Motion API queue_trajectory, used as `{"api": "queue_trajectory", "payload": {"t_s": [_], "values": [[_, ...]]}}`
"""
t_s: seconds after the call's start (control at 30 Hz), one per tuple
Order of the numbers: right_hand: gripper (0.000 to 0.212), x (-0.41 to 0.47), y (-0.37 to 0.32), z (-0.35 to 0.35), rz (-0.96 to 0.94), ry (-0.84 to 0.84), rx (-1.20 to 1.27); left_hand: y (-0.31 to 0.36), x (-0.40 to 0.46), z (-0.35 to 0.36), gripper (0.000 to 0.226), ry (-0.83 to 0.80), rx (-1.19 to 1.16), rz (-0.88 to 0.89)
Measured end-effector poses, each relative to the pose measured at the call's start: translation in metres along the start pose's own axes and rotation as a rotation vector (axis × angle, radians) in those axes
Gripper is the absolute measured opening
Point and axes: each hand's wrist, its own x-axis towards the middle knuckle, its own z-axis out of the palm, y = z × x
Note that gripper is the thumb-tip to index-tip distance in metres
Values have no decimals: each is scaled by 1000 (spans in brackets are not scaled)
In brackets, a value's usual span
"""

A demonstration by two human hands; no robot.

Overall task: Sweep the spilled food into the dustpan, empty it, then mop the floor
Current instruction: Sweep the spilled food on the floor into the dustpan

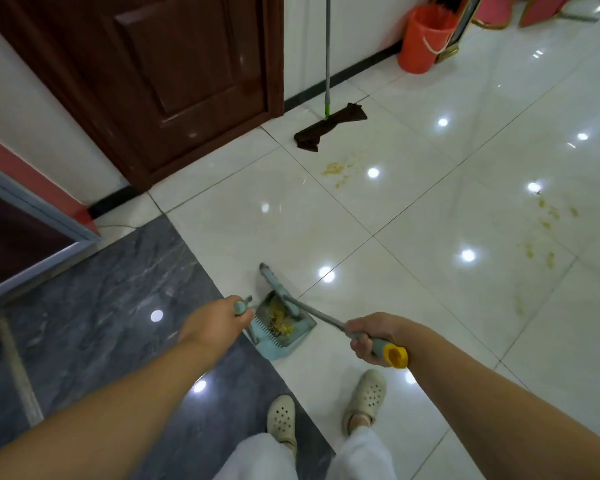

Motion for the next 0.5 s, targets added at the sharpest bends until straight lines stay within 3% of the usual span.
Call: {"api": "queue_trajectory", "payload": {"t_s": [0.2,0.5], "values": [[16,-31,14,15,-45,5,40,3,-3,-14,30,-54,-79,30],[17,-67,16,-8,-167,55,191,26,-8,-38,33,-10,-47,121]]}}
